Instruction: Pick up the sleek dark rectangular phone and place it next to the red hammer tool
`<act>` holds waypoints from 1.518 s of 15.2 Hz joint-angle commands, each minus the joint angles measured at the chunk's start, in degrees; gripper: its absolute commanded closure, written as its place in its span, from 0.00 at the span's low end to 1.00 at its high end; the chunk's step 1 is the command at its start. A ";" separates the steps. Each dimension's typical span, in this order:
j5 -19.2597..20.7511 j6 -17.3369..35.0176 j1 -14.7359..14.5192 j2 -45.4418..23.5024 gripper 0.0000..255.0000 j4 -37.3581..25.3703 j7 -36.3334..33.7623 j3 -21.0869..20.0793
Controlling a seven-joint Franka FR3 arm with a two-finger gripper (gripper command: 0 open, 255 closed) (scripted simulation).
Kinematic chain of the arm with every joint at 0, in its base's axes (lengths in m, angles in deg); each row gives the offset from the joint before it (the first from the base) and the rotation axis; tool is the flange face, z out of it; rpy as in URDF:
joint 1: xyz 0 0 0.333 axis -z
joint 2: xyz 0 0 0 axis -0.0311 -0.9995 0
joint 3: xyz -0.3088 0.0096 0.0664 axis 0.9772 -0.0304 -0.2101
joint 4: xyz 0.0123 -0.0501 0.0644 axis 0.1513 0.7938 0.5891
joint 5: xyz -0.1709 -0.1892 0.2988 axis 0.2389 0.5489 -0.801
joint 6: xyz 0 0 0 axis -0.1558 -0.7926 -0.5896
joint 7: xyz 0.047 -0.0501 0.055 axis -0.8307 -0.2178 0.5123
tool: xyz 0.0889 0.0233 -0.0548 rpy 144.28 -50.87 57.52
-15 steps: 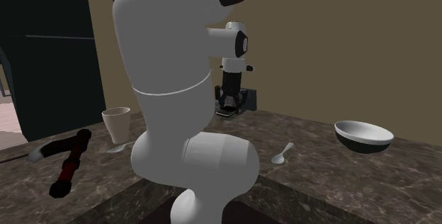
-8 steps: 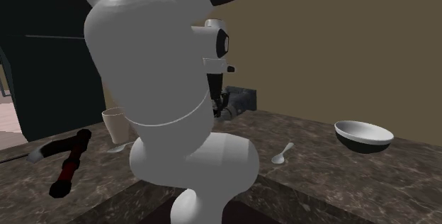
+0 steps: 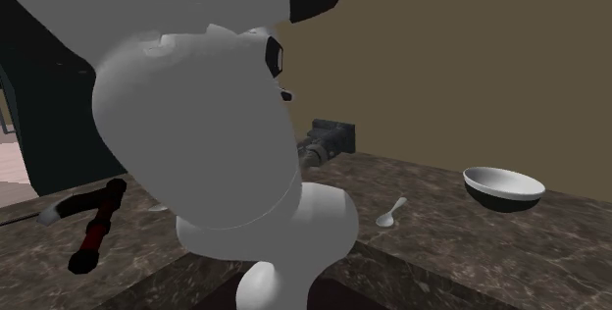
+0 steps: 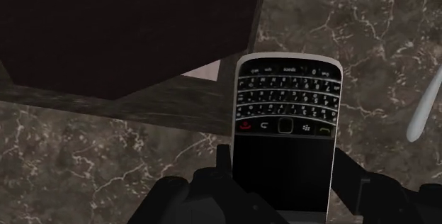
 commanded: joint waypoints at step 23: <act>-22.04 -2.62 -17.02 4.18 1.00 -6.58 -35.39 -31.51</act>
